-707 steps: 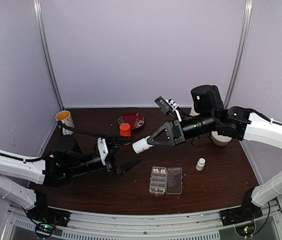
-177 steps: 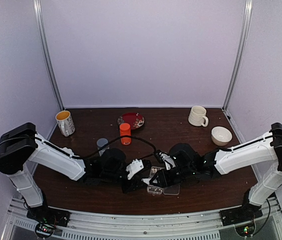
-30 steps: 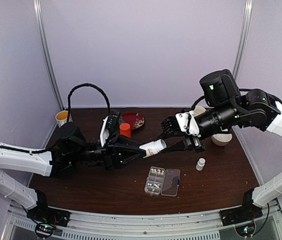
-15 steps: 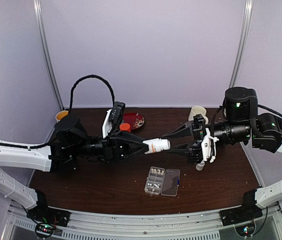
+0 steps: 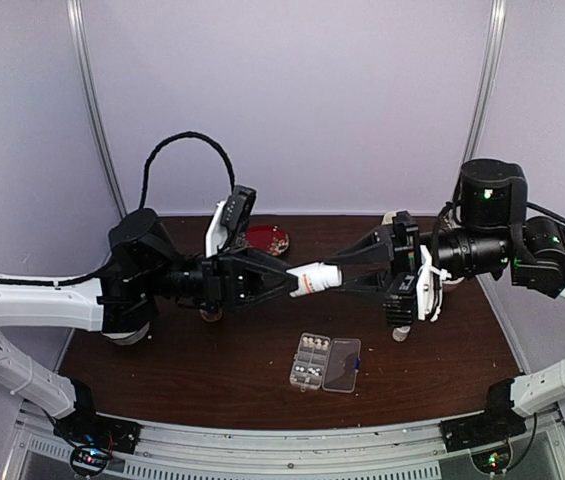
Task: Sort the pills into containers
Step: Screw the lid of the pill bottle onto the pill bottle.
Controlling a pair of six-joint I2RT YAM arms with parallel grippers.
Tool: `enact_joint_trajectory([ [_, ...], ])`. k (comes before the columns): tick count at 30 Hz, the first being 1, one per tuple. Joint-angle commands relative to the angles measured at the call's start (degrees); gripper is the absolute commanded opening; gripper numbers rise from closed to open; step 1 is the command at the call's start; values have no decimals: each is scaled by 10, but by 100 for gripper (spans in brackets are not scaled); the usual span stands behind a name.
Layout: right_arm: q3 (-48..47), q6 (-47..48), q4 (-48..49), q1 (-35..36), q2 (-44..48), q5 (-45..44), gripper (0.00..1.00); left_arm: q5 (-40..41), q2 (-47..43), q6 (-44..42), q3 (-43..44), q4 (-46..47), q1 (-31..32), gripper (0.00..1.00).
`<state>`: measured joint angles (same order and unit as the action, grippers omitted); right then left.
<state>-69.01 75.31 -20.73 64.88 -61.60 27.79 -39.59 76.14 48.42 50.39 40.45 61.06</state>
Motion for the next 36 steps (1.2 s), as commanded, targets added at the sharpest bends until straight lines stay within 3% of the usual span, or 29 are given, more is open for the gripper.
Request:
enact_joint_trajectory([
  [1,-64,-95,-97,25,-81,116,0,91,-1,-51,46,-31,5,0],
  [5,-83,-216,-116,25,-92,154,0,116,-25,-123,64,-120,5,0],
  [9,-49,-414,-36,25,-74,138,0,139,-45,-175,64,-149,5,0],
  [15,11,-724,113,26,-44,59,0,167,-67,-239,34,-120,5,0],
  [29,-22,-1254,8,26,-83,78,0,212,-99,-428,15,-214,5,0],
  [36,54,-1656,181,25,-74,154,0,206,-90,-551,10,-216,8,0],
])
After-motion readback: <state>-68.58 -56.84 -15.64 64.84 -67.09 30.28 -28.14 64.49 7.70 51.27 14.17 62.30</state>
